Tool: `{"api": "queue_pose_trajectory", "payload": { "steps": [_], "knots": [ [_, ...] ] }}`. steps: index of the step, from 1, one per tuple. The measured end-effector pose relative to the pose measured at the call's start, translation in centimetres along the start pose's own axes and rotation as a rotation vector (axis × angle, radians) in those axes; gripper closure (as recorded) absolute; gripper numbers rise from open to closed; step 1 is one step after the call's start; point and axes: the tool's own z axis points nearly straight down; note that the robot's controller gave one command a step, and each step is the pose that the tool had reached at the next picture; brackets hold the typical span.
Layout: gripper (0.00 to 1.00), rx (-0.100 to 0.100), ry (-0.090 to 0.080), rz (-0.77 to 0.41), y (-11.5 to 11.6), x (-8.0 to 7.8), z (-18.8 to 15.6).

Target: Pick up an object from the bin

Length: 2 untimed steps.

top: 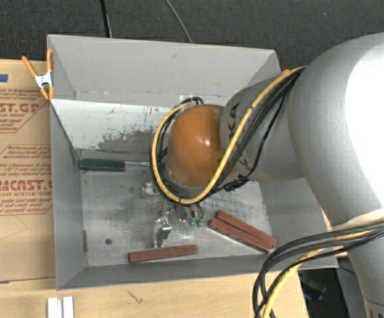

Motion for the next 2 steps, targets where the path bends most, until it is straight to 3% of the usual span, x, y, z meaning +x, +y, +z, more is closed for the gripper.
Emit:
{"api": "queue_pose_trajectory", "payload": {
  "steps": [1,2],
  "knots": [
    [0.0,-0.001,-0.005,-0.107,-2.7,3.0,-1.2],
    [0.0,-0.004,-0.037,-0.144,-6.3,3.4,0.7]
  ]
}}
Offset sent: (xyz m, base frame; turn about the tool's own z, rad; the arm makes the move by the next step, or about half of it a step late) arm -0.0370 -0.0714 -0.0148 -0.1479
